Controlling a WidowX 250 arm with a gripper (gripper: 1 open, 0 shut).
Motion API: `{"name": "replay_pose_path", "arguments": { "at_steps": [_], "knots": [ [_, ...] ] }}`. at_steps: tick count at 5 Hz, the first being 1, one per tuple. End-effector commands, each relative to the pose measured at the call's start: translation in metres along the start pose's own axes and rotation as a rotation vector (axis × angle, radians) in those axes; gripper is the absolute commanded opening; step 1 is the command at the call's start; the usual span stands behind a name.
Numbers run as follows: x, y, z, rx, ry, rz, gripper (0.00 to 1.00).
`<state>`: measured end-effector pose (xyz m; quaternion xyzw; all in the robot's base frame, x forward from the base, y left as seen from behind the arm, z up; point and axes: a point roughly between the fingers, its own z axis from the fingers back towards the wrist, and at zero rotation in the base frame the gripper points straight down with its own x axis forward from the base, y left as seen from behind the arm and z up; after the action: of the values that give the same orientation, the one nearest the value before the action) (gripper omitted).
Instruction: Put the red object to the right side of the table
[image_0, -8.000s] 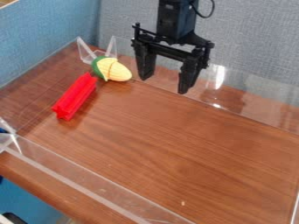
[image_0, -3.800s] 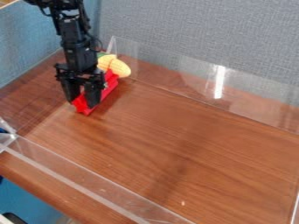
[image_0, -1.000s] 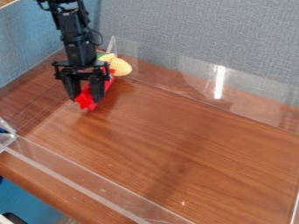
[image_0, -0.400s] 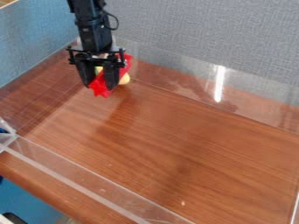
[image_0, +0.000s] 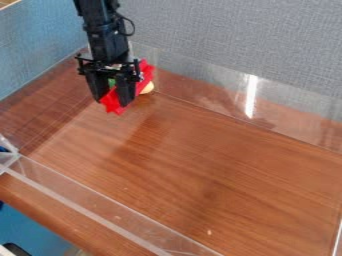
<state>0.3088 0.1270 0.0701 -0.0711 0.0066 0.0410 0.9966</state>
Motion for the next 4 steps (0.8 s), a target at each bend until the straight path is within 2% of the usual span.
{"name": "replay_pose_path", "arguments": {
  "at_steps": [1,4],
  "knots": [
    [-0.001,0.002,0.032,0.026,-0.078,-0.085,0.0],
    [0.003,-0.009,0.036,0.018,-0.099,-0.149,0.0]
  ]
}}
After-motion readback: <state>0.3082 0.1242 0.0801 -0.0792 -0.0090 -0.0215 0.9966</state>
